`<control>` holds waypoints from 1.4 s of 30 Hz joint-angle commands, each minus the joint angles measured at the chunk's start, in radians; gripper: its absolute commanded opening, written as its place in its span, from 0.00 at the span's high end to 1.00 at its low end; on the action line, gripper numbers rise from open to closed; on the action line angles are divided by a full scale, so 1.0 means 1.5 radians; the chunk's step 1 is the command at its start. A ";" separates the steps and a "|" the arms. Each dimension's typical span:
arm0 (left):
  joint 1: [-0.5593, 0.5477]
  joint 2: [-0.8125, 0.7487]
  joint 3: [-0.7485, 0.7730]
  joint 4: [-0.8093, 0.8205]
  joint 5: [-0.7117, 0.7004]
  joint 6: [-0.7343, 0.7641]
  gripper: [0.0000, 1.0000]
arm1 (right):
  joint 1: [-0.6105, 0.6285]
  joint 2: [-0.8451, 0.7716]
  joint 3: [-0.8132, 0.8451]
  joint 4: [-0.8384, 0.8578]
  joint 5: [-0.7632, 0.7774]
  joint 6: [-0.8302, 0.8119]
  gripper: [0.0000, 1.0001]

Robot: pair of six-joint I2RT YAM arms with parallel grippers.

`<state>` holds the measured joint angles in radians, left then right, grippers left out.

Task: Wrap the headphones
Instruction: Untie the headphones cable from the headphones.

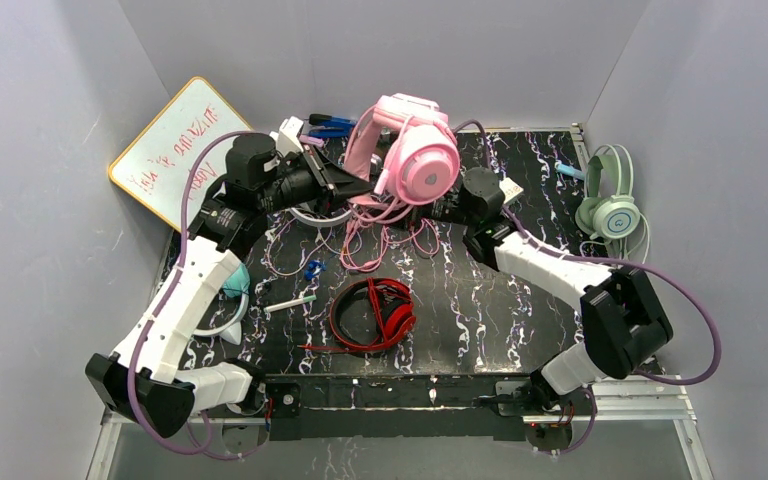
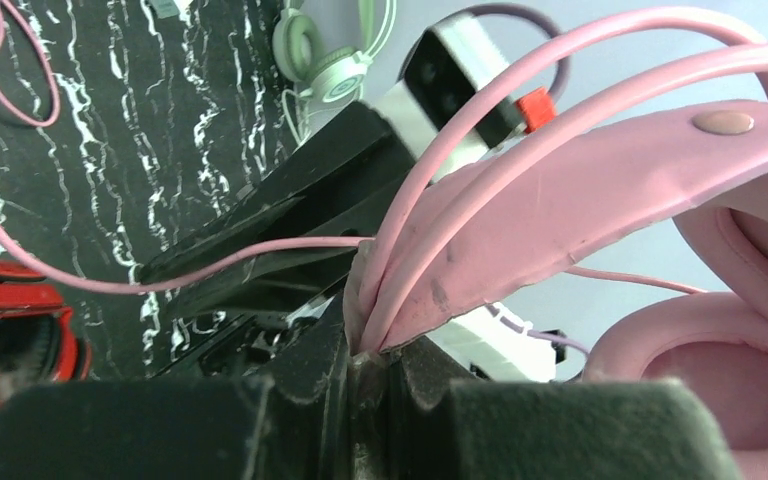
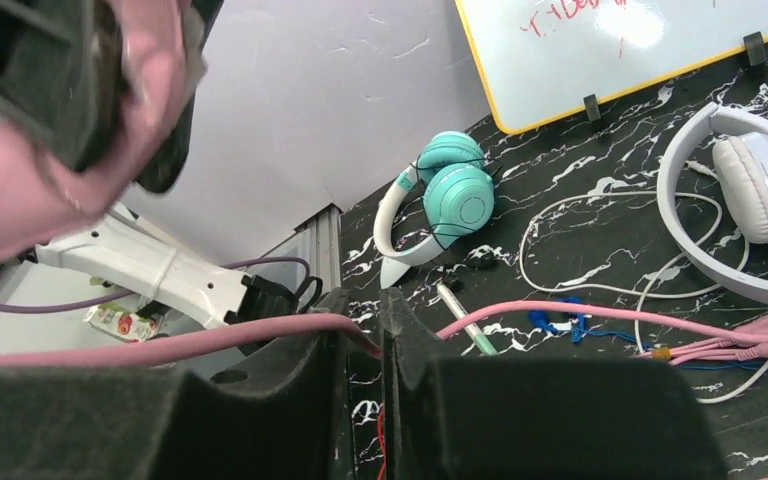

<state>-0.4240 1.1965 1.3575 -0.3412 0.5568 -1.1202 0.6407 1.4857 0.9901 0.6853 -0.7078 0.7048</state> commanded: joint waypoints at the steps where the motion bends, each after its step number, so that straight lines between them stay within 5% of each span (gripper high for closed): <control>1: -0.003 -0.030 -0.013 0.191 0.005 -0.144 1.00 | 0.002 0.015 -0.021 0.140 -0.032 0.028 0.74; 9: -0.003 -0.023 -0.006 0.316 -0.038 -0.246 1.00 | 0.043 0.079 -0.024 0.236 -0.058 0.071 0.73; 15: 0.001 0.005 0.047 0.314 -0.116 -0.251 1.00 | 0.108 0.095 -0.003 0.192 -0.043 0.051 0.76; 20: 0.006 0.059 0.187 0.179 -0.251 -0.139 1.00 | 0.152 0.078 -0.014 0.166 -0.019 0.043 0.82; 24: 0.006 0.090 0.290 0.016 -0.472 0.032 1.00 | 0.182 0.047 -0.018 0.086 0.014 0.026 0.98; 31: 0.006 0.080 0.267 -0.024 -0.844 0.290 1.00 | 0.203 -0.022 -0.005 -0.094 0.088 0.020 0.99; 37: 0.006 0.103 0.223 -0.022 -0.993 0.495 1.00 | 0.205 -0.053 0.088 -0.297 0.136 -0.041 0.99; 42: 0.006 0.114 0.177 -0.015 -1.006 0.638 1.00 | 0.205 -0.051 0.215 -0.479 0.197 -0.134 0.99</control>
<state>-0.4152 1.3781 1.6501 -0.4355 -0.8333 -0.3702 0.9447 1.4498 1.1496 0.1986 -0.5018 0.6373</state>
